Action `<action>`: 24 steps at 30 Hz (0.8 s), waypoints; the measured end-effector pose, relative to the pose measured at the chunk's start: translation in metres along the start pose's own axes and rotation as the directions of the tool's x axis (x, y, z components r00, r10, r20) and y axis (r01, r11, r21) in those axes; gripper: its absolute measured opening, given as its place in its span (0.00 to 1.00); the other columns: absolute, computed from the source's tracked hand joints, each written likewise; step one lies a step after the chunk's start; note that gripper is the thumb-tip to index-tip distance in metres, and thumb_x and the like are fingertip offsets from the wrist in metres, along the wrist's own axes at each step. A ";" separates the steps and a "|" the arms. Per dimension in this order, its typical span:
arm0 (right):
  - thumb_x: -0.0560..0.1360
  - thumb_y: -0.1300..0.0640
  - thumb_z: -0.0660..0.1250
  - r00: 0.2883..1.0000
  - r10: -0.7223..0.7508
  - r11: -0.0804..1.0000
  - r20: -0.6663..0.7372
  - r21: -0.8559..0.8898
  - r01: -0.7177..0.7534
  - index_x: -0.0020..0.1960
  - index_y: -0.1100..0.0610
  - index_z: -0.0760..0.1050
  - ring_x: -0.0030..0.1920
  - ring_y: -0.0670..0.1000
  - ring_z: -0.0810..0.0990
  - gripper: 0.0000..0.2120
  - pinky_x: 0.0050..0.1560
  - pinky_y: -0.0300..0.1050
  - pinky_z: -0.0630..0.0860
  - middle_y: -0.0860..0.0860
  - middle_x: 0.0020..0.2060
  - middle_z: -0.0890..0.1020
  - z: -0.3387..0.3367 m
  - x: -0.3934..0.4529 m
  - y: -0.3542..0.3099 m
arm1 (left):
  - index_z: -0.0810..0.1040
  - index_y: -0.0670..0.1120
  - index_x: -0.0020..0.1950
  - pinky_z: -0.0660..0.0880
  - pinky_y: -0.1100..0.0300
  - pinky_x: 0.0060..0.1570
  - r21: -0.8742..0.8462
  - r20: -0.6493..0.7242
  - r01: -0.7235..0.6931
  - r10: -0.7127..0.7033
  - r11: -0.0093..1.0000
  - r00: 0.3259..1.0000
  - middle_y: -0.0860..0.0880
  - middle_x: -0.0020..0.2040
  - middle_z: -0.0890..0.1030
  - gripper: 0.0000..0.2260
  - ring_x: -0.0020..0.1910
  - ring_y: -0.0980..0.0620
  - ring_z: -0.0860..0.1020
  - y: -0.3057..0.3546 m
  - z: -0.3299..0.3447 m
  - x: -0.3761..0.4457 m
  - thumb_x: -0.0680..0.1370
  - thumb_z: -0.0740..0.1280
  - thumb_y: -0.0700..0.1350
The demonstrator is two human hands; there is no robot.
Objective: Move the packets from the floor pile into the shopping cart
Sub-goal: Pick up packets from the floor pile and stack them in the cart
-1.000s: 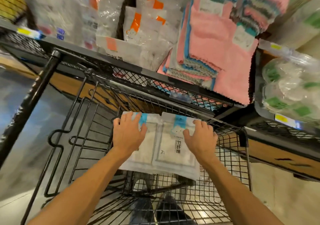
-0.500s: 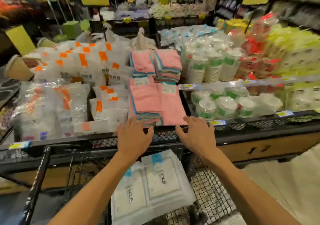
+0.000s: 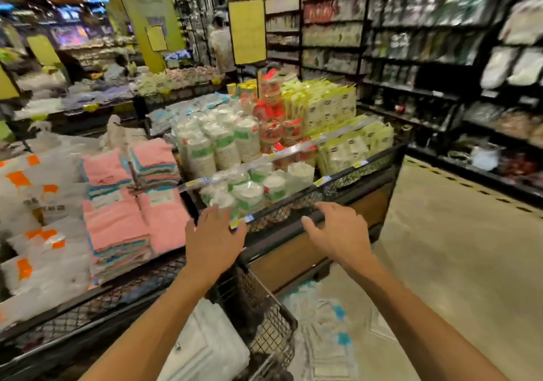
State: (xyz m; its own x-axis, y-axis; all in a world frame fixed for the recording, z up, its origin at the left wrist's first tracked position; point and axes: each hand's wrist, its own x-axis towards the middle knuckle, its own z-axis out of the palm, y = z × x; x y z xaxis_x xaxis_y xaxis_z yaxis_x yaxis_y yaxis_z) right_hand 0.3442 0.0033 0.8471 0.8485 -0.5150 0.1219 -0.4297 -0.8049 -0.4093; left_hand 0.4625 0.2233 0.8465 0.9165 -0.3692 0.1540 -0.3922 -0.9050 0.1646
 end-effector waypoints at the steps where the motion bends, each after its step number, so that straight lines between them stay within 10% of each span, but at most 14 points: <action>1: 0.80 0.32 0.57 0.999 0.036 0.999 -0.008 0.001 -0.036 0.76 0.47 0.69 0.73 0.57 0.71 0.31 0.73 0.64 0.66 0.48 0.74 0.74 -0.010 -0.005 0.022 | 0.67 0.53 0.78 0.58 0.41 0.76 0.002 0.007 -0.024 0.024 1.000 1.000 0.47 0.80 0.64 0.27 0.79 0.47 0.61 0.022 0.004 -0.002 0.82 0.53 0.63; 24: 0.80 0.35 0.59 0.774 0.621 0.779 -0.124 -0.012 -0.627 0.76 0.49 0.68 0.69 0.58 0.75 0.30 0.68 0.58 0.72 0.51 0.72 0.76 -0.059 -0.047 0.375 | 0.66 0.53 0.79 0.54 0.42 0.77 -0.051 0.232 -0.520 0.517 0.853 0.824 0.47 0.80 0.63 0.26 0.80 0.48 0.60 0.352 0.179 0.045 0.83 0.55 0.62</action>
State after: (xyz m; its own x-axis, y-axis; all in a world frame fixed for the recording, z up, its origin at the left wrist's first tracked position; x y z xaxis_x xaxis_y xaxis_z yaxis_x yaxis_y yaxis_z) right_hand 0.1247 -0.2919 0.7410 0.3520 -0.9348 -0.0479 -0.8704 -0.3081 -0.3840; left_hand 0.3803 -0.1494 0.7373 0.5708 -0.8210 -0.0143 -0.8151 -0.5687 0.1104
